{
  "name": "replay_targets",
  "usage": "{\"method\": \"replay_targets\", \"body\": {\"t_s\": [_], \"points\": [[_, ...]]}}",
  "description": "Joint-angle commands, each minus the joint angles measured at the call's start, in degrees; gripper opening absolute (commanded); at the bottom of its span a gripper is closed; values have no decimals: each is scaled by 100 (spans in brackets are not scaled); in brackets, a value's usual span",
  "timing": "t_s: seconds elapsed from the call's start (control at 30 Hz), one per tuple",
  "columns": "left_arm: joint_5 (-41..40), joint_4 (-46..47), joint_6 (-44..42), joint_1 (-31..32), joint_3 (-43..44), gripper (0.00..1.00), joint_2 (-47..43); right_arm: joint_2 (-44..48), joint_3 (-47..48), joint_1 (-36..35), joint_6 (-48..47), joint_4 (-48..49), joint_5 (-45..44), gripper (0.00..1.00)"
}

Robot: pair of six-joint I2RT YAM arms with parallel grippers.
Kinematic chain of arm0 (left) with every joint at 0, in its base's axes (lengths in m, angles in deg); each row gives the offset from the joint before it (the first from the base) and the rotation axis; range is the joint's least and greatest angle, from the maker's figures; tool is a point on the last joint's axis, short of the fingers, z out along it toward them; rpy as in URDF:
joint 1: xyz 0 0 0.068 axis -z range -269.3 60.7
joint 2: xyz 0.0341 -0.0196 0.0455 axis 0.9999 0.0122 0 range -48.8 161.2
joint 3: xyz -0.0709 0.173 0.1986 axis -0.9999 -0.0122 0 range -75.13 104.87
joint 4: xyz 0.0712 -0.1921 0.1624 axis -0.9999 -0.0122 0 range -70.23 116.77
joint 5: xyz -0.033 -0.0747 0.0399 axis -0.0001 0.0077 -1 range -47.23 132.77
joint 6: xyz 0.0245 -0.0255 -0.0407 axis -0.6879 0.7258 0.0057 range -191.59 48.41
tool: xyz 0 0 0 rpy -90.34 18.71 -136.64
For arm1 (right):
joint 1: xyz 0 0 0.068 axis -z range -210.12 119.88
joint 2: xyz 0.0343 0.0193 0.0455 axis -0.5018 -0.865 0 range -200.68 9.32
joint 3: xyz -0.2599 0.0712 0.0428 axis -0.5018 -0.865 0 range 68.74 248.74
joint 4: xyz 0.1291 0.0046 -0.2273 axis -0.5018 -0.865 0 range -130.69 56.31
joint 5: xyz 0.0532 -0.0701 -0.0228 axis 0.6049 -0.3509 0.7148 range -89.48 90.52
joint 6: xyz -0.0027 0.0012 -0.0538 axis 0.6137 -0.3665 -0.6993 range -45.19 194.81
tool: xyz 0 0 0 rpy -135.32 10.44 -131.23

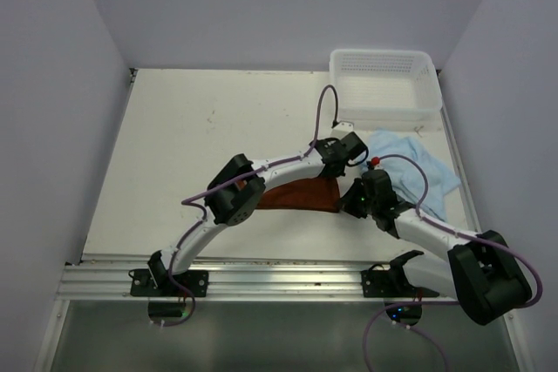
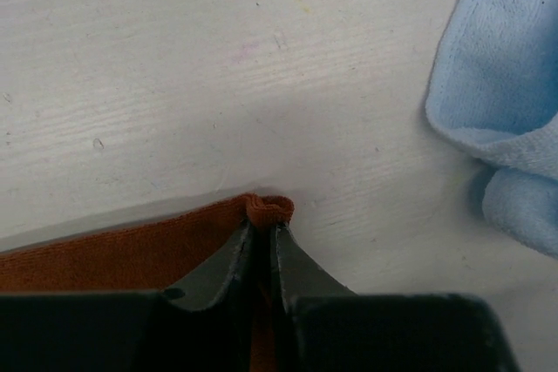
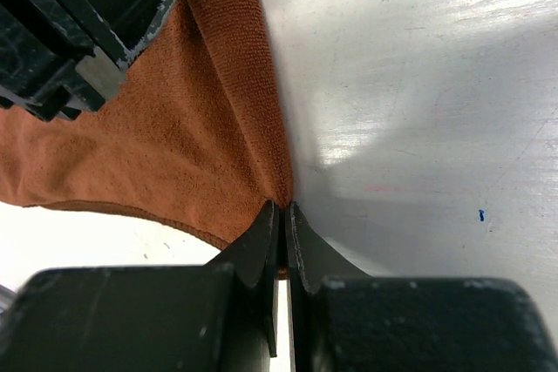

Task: Roll the towels
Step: Roll the towel

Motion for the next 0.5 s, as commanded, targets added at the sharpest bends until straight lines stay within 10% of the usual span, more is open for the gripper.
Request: {"method": "replay_targets", "body": {"t_s": [0.0, 0.47], "points": [[176, -560, 246, -37, 22, 11, 558, 37, 164, 4, -237, -509, 54, 0], [861, 292, 238, -335, -64, 9, -495, 476, 1051, -364, -1291, -1985, -639, 0]]}}
